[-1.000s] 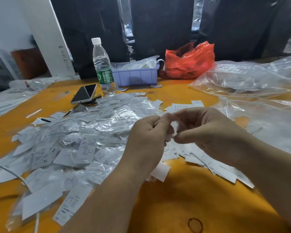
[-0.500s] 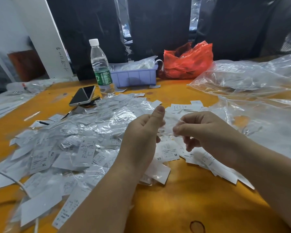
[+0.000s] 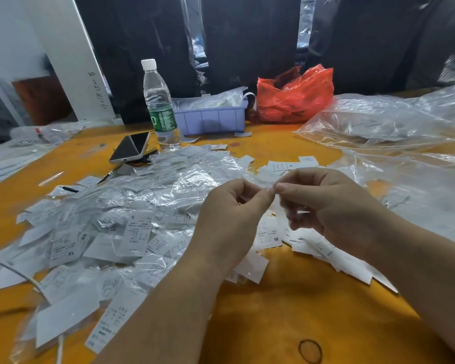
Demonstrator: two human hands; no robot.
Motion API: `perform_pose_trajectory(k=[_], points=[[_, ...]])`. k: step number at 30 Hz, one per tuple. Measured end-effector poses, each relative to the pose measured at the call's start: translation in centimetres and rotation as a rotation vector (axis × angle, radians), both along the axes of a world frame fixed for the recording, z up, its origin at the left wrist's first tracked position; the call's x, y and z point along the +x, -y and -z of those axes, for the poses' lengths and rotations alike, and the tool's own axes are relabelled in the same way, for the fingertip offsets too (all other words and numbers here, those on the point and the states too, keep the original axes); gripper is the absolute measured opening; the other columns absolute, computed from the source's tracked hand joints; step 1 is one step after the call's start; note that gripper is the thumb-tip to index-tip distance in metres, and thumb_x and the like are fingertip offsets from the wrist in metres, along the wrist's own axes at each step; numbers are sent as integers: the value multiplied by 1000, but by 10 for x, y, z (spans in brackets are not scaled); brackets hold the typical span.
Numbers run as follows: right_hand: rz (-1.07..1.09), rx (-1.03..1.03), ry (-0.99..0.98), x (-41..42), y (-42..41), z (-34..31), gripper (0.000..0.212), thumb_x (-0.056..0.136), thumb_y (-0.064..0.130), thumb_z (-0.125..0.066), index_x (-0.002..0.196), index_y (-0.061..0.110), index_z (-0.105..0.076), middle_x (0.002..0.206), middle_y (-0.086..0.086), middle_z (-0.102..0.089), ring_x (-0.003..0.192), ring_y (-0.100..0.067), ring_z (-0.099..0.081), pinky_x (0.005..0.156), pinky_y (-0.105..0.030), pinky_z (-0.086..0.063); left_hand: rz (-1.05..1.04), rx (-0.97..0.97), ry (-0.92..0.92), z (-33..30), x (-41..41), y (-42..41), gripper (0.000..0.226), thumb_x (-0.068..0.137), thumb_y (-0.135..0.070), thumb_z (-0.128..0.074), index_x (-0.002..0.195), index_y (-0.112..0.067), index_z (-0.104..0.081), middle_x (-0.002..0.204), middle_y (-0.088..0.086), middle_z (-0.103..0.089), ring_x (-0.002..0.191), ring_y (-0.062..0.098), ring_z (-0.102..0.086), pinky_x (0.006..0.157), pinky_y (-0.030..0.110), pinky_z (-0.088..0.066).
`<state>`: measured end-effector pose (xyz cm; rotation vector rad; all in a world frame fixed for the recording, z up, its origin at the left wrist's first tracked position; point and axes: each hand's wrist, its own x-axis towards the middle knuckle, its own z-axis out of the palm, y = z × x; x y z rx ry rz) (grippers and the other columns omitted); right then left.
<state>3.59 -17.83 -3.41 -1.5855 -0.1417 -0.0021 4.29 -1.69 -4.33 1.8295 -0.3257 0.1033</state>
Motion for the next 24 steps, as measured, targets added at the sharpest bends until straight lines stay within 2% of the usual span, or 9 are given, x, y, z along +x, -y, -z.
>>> perform_pose_trajectory(k=[3, 8, 13, 17, 22, 24], points=[[79, 39, -31, 3, 1, 1, 8, 90, 7, -63, 84, 5, -68, 66, -7, -64, 58, -17, -60, 54, -26, -53, -17, -41, -41, -1, 3, -3, 21, 91, -35, -63, 77, -20, -69, 72, -2, -67, 62, 5, -59, 62, 28, -49], [128, 113, -21, 3, 1, 1, 9, 93, 8, -59, 86, 3, -63, 68, -9, -70, 60, -19, -68, 54, -28, -56, -29, -57, -51, 0, 4, -2, 14, 90, -27, -63, 79, -21, -69, 69, -7, -67, 62, 5, -59, 61, 26, -49], [165, 142, 9, 3, 1, -1, 14, 95, 13, -57, 83, 5, -60, 66, -7, -67, 60, -19, -66, 54, -28, -55, -11, -19, -98, 1, 6, -3, 7, 86, -31, -67, 84, -25, -69, 75, -9, -68, 68, 5, -61, 65, 28, -51], [139, 182, -32, 2, 0, -2, 18, 96, 14, -56, 80, 4, -59, 68, -8, -65, 64, -22, -64, 57, -32, -58, 19, 76, -155, 5, 4, 1, 25, 76, -43, -79, 93, -31, -65, 89, -9, -66, 79, 8, -67, 69, 28, -57], [70, 230, -86, 2, -2, -2, 21, 95, 12, -55, 75, 7, -60, 73, -10, -63, 65, -22, -62, 65, -38, -58, -10, 64, -125, 7, 4, 3, 17, 81, -25, -77, 92, -29, -64, 84, -4, -67, 63, 10, -70, 52, 14, -50], [81, 240, -64, 2, -2, -2, 21, 95, 13, -55, 75, 9, -59, 76, -9, -63, 71, -21, -61, 66, -36, -56, -16, 13, -119, 6, 5, 2, 15, 84, -17, -74, 92, -25, -65, 84, -1, -67, 63, 12, -71, 56, 19, -54]])
